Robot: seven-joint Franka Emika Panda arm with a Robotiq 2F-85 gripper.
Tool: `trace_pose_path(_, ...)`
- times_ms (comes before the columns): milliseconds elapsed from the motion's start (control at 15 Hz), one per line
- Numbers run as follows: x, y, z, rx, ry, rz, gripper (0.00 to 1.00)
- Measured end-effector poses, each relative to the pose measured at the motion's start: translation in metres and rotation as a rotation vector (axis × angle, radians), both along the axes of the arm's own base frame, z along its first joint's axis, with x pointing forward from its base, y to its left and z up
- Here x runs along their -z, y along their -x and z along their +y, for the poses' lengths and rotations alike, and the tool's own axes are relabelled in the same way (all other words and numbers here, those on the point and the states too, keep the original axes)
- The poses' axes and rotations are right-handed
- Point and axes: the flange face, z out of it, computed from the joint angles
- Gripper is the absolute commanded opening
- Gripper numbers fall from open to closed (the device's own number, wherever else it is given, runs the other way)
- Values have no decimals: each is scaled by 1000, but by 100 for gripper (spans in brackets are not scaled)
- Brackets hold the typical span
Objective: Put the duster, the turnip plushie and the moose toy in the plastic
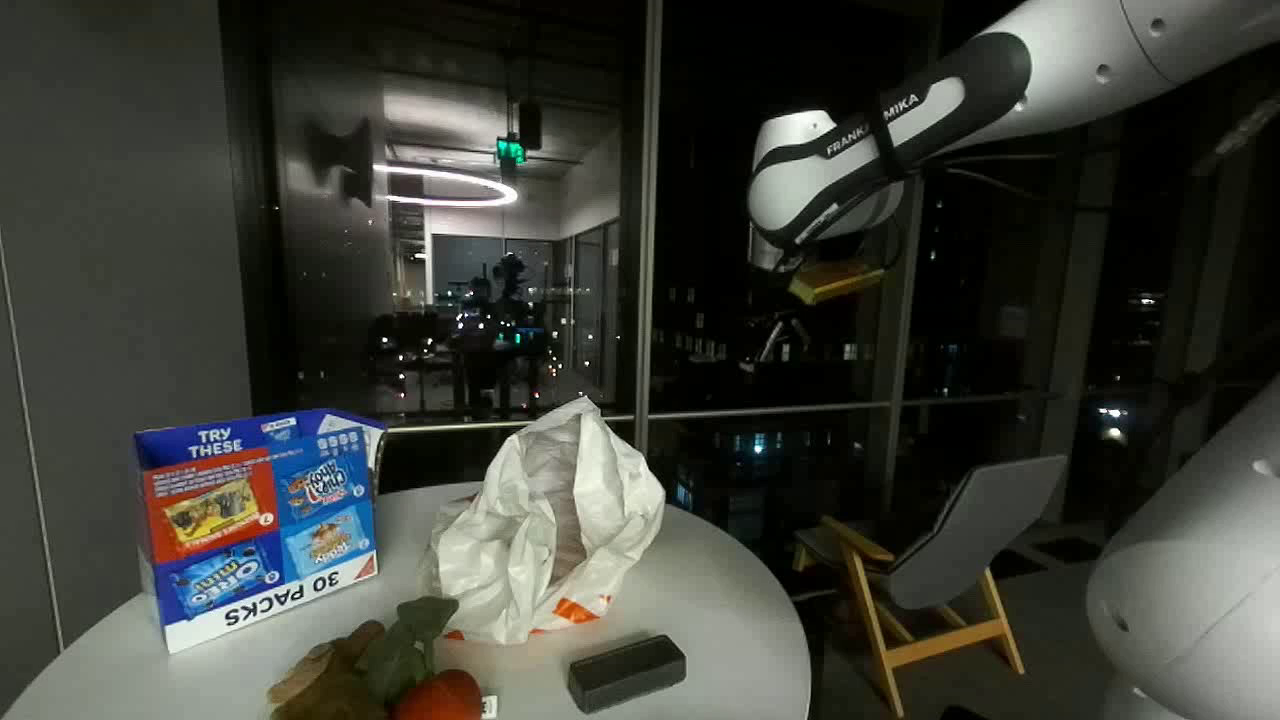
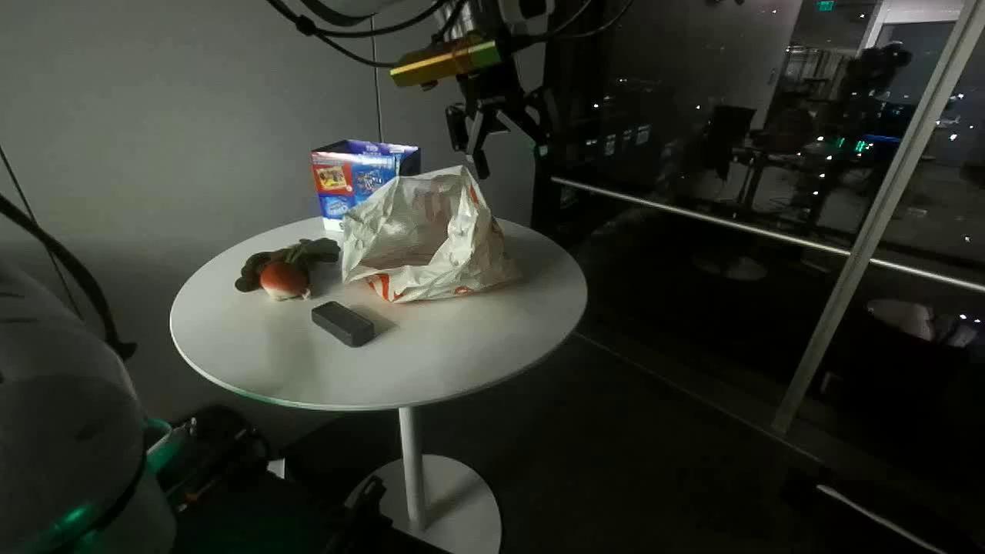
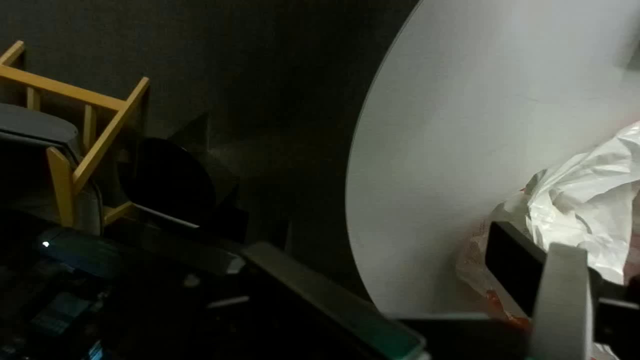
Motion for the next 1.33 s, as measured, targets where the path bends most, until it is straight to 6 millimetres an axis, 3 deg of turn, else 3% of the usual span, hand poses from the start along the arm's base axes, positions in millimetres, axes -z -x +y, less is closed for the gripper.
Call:
trace_pose_path(333,-9,-1,0,0,5,-19,100)
trace_pose_path(1333,-9,-1,0,0,5,-19,100)
